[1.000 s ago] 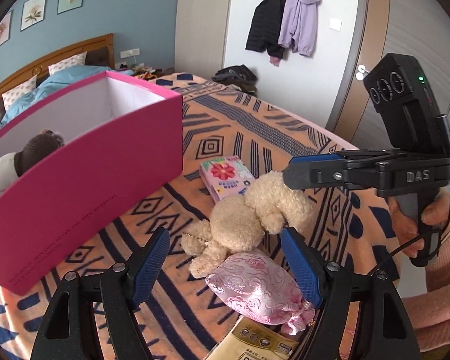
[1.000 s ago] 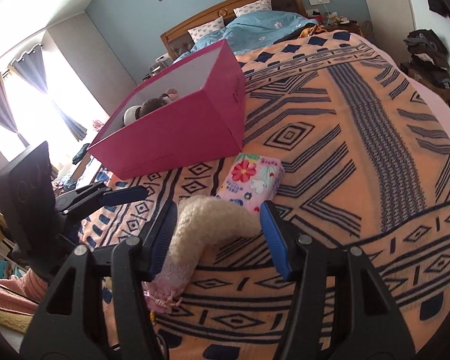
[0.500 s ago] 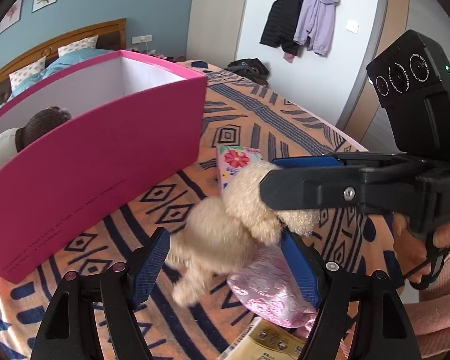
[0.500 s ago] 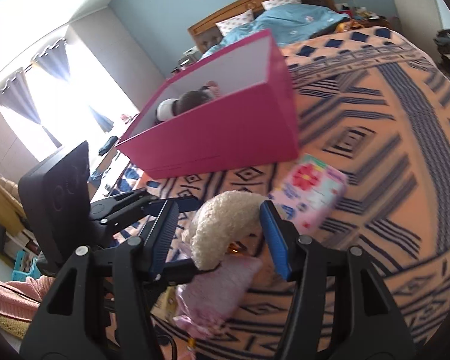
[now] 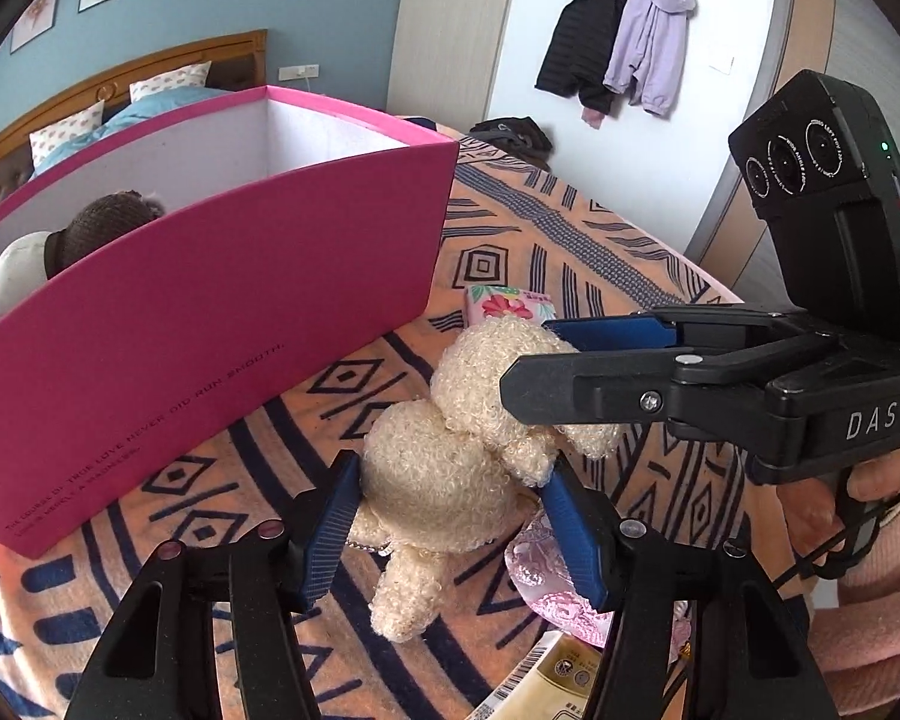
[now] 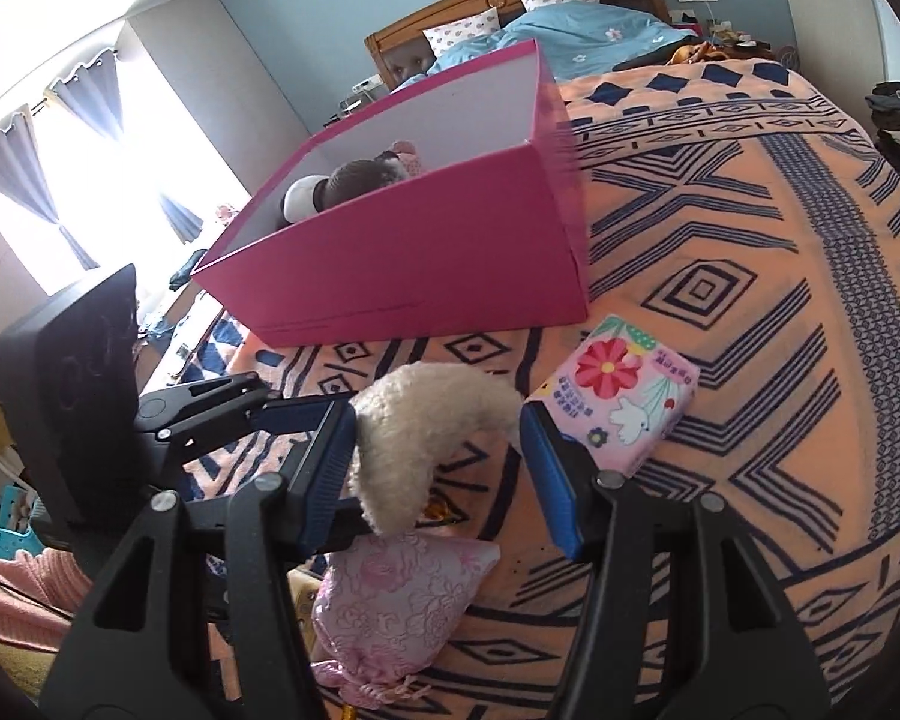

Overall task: Organize objects
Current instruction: 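Grasp the cream teddy bear with both grippers, then carry the cream teddy bear with both grippers over the box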

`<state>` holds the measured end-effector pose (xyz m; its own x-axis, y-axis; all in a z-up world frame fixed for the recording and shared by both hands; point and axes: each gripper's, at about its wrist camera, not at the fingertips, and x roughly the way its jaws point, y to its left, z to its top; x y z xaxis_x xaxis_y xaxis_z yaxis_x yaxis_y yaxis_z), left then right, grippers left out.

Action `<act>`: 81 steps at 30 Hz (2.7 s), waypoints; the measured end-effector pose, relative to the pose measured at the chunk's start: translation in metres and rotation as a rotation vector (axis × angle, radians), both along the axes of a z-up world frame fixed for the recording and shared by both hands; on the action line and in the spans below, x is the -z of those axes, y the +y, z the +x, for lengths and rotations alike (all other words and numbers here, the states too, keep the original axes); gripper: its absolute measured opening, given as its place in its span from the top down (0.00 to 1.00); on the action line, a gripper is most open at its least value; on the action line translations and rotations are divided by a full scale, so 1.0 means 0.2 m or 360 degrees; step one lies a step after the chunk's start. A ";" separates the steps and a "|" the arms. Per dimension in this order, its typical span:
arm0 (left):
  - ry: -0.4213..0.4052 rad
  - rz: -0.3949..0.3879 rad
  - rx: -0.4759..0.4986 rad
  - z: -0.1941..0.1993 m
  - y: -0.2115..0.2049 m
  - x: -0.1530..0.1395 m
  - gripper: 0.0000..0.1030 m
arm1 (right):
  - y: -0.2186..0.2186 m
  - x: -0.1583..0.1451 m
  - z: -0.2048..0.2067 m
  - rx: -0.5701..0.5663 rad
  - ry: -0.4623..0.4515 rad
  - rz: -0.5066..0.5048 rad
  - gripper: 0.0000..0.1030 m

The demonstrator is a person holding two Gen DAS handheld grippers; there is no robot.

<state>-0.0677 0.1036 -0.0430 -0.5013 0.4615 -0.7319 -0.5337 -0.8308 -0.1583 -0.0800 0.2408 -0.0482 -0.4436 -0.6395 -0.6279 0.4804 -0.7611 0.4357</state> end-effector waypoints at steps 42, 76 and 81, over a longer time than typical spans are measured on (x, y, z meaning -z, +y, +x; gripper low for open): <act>0.0090 0.0165 -0.0025 -0.09 -0.03 -0.30 0.52 | -0.05 -0.38 -0.05 -0.0166 0.0290 -0.0222 0.74; 0.0092 0.0087 -0.0220 -0.68 -0.10 -0.37 0.52 | -0.19 -0.52 -0.58 -0.0100 0.0380 -0.0052 0.73; 0.0011 0.0075 -0.0246 -0.73 -0.10 -0.30 0.51 | -0.22 -0.43 -0.65 -0.0090 0.0320 0.0012 0.72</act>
<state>-0.2130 0.0828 0.0166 -0.5739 0.4121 -0.7077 -0.4012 -0.8948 -0.1958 -0.2106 0.1977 0.0379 -0.5241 -0.6625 -0.5352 0.5992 -0.7334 0.3210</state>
